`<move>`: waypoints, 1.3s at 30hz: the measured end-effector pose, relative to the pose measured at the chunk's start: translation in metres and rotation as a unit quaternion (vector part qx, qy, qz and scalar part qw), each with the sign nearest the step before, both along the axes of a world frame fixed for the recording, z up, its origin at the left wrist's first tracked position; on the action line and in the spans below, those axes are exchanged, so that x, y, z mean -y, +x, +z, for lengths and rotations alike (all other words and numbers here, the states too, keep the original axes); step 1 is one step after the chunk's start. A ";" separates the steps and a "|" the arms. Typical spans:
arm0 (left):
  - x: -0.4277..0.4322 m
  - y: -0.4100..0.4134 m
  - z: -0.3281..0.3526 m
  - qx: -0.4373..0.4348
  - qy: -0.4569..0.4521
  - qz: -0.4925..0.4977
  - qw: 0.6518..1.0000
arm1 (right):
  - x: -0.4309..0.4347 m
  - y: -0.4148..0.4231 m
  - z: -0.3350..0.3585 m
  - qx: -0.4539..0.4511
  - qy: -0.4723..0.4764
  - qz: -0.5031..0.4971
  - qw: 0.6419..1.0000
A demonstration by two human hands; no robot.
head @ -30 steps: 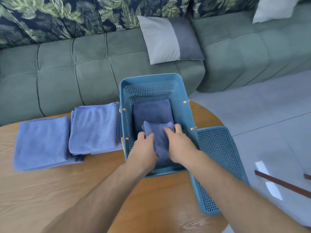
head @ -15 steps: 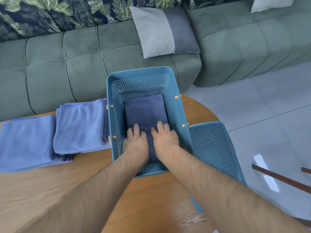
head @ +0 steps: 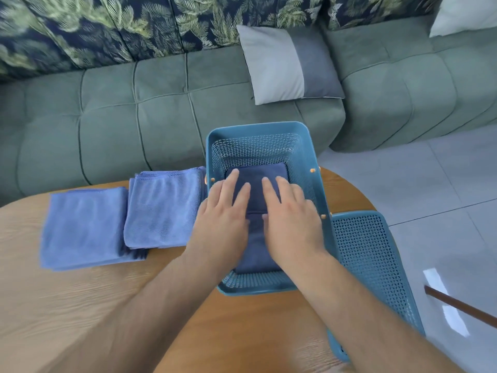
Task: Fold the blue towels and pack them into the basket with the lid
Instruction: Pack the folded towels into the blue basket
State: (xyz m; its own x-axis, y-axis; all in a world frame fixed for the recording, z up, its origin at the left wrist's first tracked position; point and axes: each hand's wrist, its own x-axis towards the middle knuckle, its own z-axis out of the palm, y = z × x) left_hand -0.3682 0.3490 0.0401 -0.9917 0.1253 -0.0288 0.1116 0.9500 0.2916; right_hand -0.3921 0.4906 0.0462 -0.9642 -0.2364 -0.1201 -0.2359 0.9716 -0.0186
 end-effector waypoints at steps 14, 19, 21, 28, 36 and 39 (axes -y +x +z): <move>0.132 0.044 -0.006 0.151 0.032 0.262 0.953 | 0.153 0.013 0.006 0.058 0.025 0.073 0.995; 0.133 0.043 0.000 0.157 0.073 0.272 0.947 | 0.173 0.013 0.009 0.138 0.095 0.044 0.985; 0.136 0.040 0.002 0.149 0.100 0.280 0.943 | 0.178 0.012 0.011 0.142 0.059 0.024 0.988; 0.146 0.040 0.011 0.180 0.113 0.307 0.928 | 0.186 0.013 0.011 0.186 -0.056 -0.091 0.977; 0.164 0.039 0.018 0.202 0.270 0.359 0.870 | 0.165 0.018 0.023 0.175 -0.229 -0.014 0.958; 0.164 0.042 0.025 0.222 0.322 0.373 0.841 | 0.158 0.020 0.024 0.151 -0.278 0.004 0.949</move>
